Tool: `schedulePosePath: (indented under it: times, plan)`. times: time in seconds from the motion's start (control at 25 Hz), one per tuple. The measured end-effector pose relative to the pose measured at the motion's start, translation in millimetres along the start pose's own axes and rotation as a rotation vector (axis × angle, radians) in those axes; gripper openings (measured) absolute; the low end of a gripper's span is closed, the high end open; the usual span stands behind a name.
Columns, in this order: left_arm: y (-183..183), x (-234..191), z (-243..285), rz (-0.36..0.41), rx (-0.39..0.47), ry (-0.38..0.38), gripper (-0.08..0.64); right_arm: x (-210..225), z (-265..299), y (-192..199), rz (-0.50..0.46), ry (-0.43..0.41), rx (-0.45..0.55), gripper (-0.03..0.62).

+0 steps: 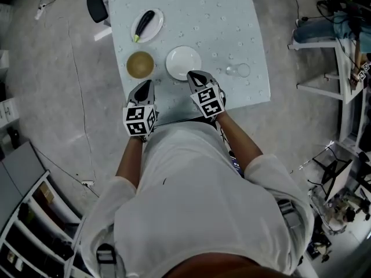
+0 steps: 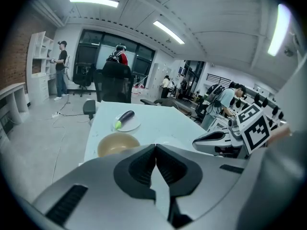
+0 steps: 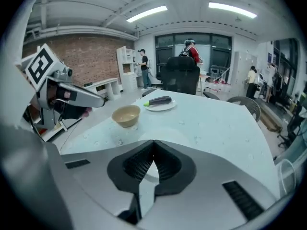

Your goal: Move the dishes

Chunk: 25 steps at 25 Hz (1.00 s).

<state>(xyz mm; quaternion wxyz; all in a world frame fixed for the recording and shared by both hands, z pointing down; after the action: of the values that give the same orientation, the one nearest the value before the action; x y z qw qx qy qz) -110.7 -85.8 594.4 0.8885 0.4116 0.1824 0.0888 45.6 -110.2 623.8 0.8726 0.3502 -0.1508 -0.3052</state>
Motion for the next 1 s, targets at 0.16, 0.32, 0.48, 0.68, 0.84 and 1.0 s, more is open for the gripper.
schedulePosePath:
  times: [0.16, 0.32, 0.48, 0.68, 0.84, 1.0]
  plan:
    - [-10, 21, 17, 0.032, -0.005, 0.048, 0.018, 20, -17, 6, 0.075, 0.056, 0.025, -0.002]
    - [-24, 40, 27, 0.051, 0.012, 0.079, 0.018, 31, -31, 6, 0.092, 0.087, 0.061, -0.002]
    - [-42, 58, 31, 0.063, 0.05, 0.098, 0.018, 44, -45, -2, 0.14, 0.11, 0.107, -0.003]
    - [-64, 71, 29, 0.065, 0.112, 0.104, 0.018, 52, -58, -24, 0.139, 0.107, 0.168, -0.003]
    - [-84, 81, 21, 0.074, 0.165, 0.113, 0.018, 53, -74, -49, 0.144, 0.11, 0.234, -0.003]
    - [-102, 91, 9, 0.075, 0.212, 0.119, 0.018, 53, -91, -73, 0.139, 0.117, 0.29, -0.003]
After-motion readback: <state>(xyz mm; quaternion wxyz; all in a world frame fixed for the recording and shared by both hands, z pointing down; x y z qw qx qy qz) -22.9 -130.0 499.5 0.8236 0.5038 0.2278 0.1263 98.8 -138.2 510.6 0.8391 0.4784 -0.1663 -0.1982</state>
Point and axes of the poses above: the fingertips, and each gripper's own axes: z forward along the fingers, x to its right, y out of its underside, the point moved 2 cm from there along -z, backward along the fingers, and after that the axes turned 1 degree about z, right-handed, at the moved point
